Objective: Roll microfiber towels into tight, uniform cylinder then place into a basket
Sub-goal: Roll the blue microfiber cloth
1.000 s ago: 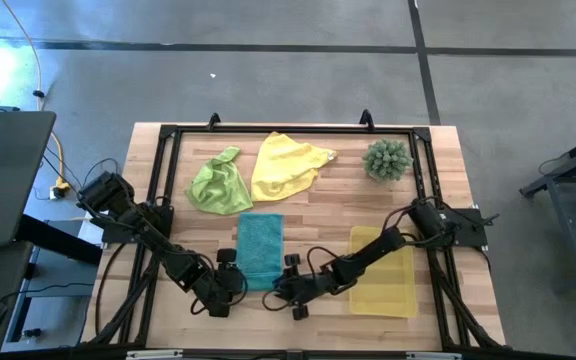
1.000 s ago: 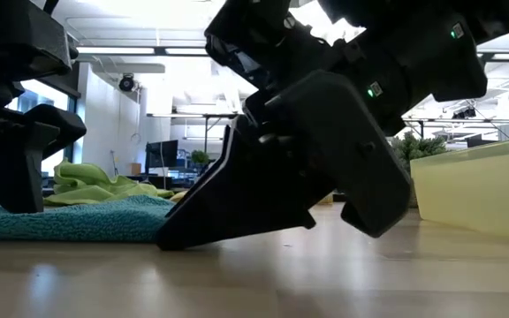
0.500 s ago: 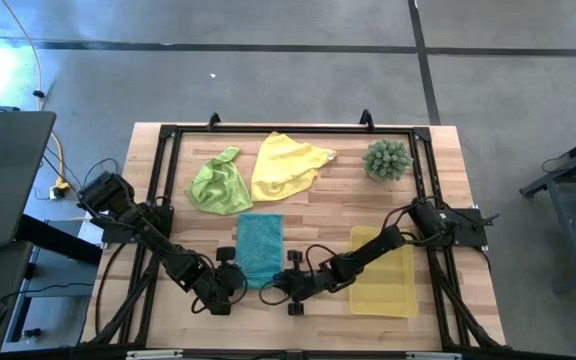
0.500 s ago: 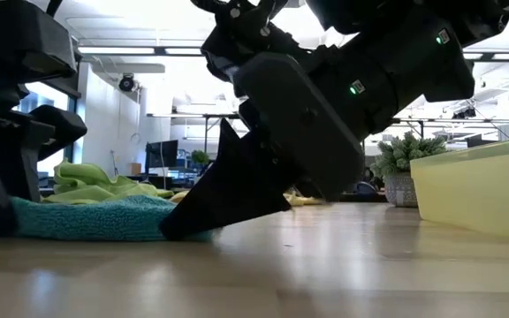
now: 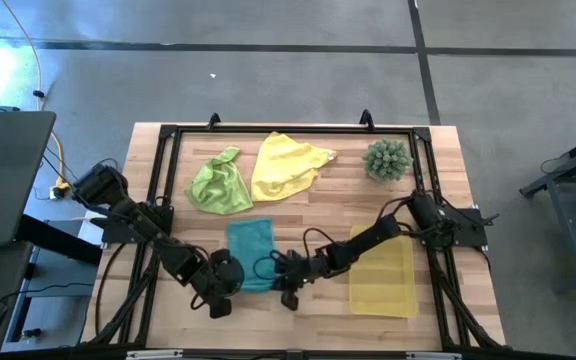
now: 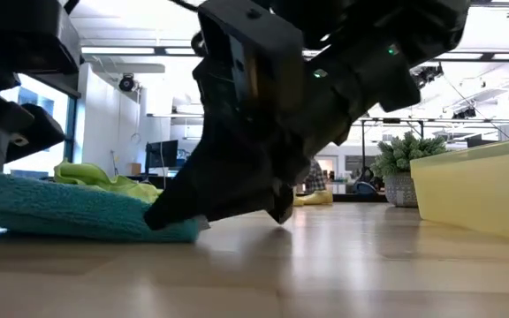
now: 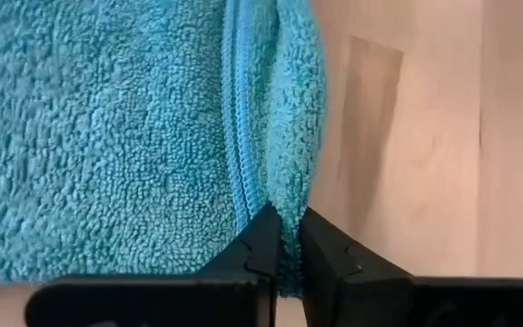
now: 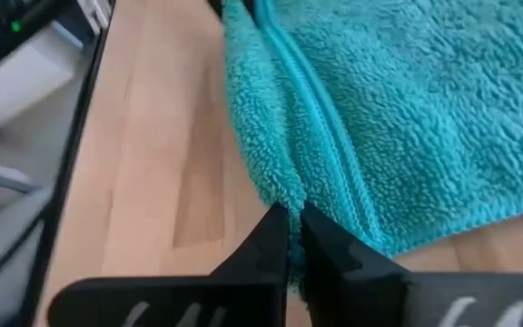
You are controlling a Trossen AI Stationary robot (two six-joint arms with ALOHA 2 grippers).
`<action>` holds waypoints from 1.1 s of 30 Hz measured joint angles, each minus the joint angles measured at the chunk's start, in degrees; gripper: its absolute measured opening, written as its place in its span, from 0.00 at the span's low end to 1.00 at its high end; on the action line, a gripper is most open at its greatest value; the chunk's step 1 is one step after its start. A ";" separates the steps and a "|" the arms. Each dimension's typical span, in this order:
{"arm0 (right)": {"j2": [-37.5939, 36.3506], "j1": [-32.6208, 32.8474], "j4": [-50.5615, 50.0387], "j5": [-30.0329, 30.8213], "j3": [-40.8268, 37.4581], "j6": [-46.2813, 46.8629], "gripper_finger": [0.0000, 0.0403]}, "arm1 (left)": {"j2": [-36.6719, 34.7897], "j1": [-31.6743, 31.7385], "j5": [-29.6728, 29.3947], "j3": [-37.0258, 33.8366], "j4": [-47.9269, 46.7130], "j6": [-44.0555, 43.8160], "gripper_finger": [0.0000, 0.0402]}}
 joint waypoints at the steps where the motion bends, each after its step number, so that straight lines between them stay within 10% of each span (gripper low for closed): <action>1: 0.00 -0.31 0.78 -0.73 -0.02 1.17 0.01 | -0.16 0.21 0.60 0.00 -0.04 -1.01 0.04; 25: -0.44 -7.88 -2.87 0.20 0.22 2.88 0.02 | -0.40 3.90 -1.48 0.17 -10.45 -12.81 0.04; 33: -2.13 -9.09 -3.90 -3.46 0.00 -7.56 0.22 | -0.40 5.44 -0.39 0.20 -10.47 -11.74 0.01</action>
